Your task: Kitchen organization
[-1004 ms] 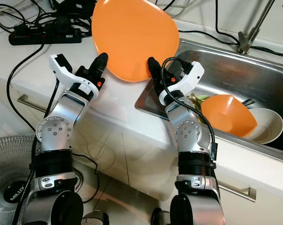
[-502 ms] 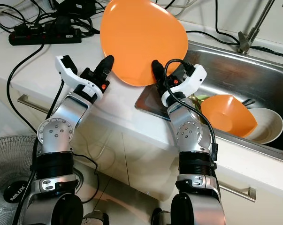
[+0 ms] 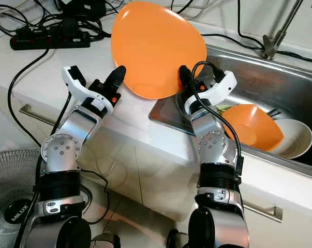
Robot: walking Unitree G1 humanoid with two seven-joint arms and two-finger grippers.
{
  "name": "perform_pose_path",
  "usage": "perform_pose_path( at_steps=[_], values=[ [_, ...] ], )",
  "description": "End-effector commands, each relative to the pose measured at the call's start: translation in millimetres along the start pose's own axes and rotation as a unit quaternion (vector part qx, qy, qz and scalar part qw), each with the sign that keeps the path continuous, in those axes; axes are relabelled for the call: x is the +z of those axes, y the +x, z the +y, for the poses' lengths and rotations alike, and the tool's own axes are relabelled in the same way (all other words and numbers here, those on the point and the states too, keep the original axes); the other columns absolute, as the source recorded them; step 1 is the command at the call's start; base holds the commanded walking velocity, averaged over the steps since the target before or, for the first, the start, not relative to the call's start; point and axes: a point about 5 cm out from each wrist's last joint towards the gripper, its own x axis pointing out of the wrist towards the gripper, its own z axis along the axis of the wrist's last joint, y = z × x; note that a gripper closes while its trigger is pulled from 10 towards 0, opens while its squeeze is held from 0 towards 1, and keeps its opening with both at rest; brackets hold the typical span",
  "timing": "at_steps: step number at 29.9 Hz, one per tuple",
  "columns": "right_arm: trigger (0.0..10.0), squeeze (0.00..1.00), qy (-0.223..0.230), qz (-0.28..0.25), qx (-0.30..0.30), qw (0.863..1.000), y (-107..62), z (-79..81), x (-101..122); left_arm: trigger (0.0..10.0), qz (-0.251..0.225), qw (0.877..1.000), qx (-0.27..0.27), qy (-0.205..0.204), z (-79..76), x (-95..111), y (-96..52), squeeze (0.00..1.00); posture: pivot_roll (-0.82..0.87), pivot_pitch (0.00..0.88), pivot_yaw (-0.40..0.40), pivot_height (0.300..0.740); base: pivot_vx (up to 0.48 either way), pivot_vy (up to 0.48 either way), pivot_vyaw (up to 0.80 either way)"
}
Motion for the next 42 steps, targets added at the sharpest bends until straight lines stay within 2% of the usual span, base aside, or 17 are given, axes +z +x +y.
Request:
perform_pose_path(
  at_steps=[1, 6, 17, 18, 30, 37, 39, 42],
  values=[
    [0.0, 0.00, 0.010, -0.007, 0.005, 1.000, 1.7, 3.9, 3.4, 10.0, 0.000, 1.000, -0.028, 0.004, -10.9, -0.9, -0.2, 0.00, 0.10, 0.085, 0.002, 0.740, 0.000, 0.000, 0.00],
    [0.0, 0.00, 0.046, -0.009, 0.014, 0.999, 2.1, 6.3, 5.0, 10.0, 0.010, 1.000, -0.017, 0.006, -6.9, -2.1, 0.3, 0.00, 0.10, 0.089, 0.002, 0.740, 0.000, 0.000, 0.00],
    [0.0, 0.00, 0.090, -0.014, 0.037, 0.995, 1.3, 14.7, 8.1, 10.0, 0.039, 0.999, -0.008, 0.023, -4.2, -10.6, 1.8, 0.00, 0.10, 0.090, 0.003, 0.740, 0.000, 0.000, 0.00],
    [0.0, 0.00, 0.094, -0.015, 0.038, 0.995, 1.5, 15.2, 8.8, 10.0, 0.039, 0.999, -0.004, 0.016, -3.4, -11.7, 2.1, 1.00, 0.10, 0.091, 0.004, 0.740, 0.000, 0.000, 0.00],
    [0.0, 0.00, 0.122, -0.028, 0.037, 0.991, 2.6, 17.4, 15.6, 10.0, 0.055, 0.998, -0.013, 0.024, -5.8, -15.3, 1.0, 1.00, 0.10, 0.092, 0.003, 0.740, 0.000, 0.000, 0.00],
    [0.0, 0.00, 0.131, -0.064, 0.008, 0.989, 5.9, 10.4, 27.2, 10.0, 0.060, 0.998, -0.023, 0.029, -9.6, -16.9, 0.6, 1.00, 0.10, 0.091, 0.003, 0.740, 0.000, 0.000, 0.00],
    [0.0, 0.00, 0.130, -0.106, -0.024, 0.986, 9.6, 2.1, 43.3, 10.0, 0.071, 0.996, -0.028, 0.046, -10.6, -19.4, -0.5, 1.00, 0.10, 0.090, 0.002, 0.740, 0.000, 0.000, 0.00],
    [0.0, 0.00, 0.128, -0.123, -0.037, 0.983, 10.9, -2.0, 51.1, 10.0, 0.077, 0.995, -0.024, 0.057, -9.7, -20.7, -0.9, 1.00, 0.10, 0.088, 0.001, 0.740, 0.000, 0.000, 0.00]
  ],
)
